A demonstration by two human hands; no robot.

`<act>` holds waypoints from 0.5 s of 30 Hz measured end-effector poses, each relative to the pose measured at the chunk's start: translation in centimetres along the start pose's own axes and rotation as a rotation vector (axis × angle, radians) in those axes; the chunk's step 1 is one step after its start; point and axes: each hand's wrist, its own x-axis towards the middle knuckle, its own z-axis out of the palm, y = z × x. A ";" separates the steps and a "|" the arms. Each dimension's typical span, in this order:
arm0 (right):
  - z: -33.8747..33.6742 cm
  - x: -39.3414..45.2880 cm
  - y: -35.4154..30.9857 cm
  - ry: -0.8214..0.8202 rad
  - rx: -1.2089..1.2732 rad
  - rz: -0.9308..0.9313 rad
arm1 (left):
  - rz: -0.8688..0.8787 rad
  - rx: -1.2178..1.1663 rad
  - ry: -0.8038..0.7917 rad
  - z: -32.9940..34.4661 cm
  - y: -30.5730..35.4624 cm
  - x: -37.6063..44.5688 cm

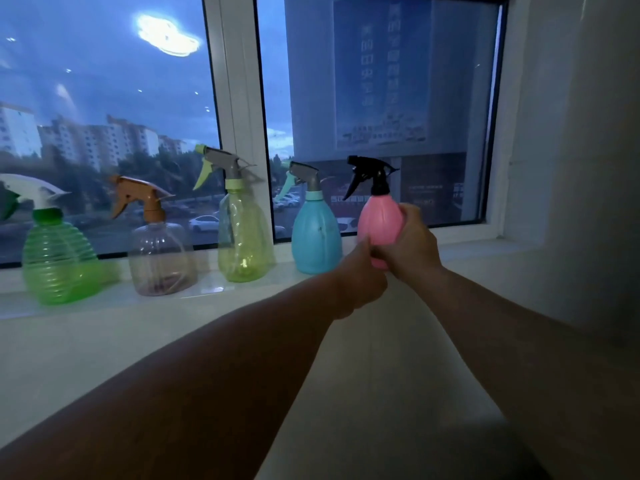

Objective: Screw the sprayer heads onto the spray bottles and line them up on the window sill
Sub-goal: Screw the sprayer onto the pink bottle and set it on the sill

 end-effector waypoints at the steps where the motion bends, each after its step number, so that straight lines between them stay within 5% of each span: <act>1: 0.2 0.2 0.3 -0.011 0.003 0.011 | -0.013 0.005 -0.002 0.0 -0.1 0.4; 15: 1.7 2.4 0.6 -0.042 -0.031 0.111 | -0.098 0.002 -0.012 -1.0 -0.2 2.5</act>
